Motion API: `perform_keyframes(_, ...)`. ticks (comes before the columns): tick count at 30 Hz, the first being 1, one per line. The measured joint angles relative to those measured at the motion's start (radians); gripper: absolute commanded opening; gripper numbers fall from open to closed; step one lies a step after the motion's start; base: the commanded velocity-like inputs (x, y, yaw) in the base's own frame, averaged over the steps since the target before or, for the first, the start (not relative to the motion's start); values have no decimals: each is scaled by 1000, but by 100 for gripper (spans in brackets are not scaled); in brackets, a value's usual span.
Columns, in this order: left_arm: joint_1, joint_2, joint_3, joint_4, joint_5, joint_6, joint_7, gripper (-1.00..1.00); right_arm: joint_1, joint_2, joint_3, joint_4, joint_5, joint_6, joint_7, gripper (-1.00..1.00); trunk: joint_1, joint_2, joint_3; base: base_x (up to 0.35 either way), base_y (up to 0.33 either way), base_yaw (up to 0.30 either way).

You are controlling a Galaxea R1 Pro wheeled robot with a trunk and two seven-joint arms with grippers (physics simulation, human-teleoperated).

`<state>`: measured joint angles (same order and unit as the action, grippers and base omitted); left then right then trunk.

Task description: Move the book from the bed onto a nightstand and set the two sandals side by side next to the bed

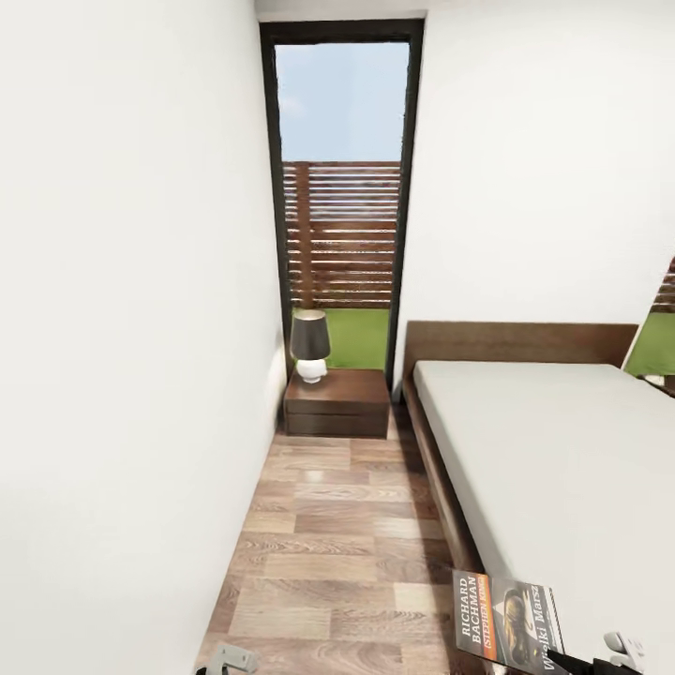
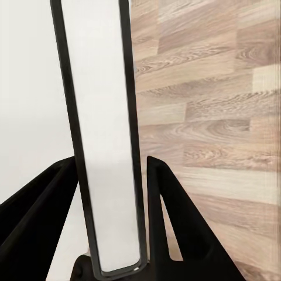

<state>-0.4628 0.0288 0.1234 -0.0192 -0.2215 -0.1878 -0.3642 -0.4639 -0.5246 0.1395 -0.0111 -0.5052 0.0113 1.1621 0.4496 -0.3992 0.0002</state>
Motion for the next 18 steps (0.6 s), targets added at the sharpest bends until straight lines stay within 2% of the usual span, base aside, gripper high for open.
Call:
perform_keyframes(5, 0, 0, 0, 0, 0, 0, 0, 100, 0, 0, 0, 0, 0, 0, 0, -100, 0, 0, 0, 0, 0, -278)
perform_keyframes(8, 0, 0, 0, 0, 0, 0, 0, 100, 0, 0, -5, 0, 0, 0, 0, -100, 0, 0, 0, 36, 0, -137)
perform_keyframes(18, 1, 0, 0, -1, 0, 0, 0, 100, 0, 0, -4, 0, 0, 0, -2, -100, -1, 0, 0, 284, 3, -16)
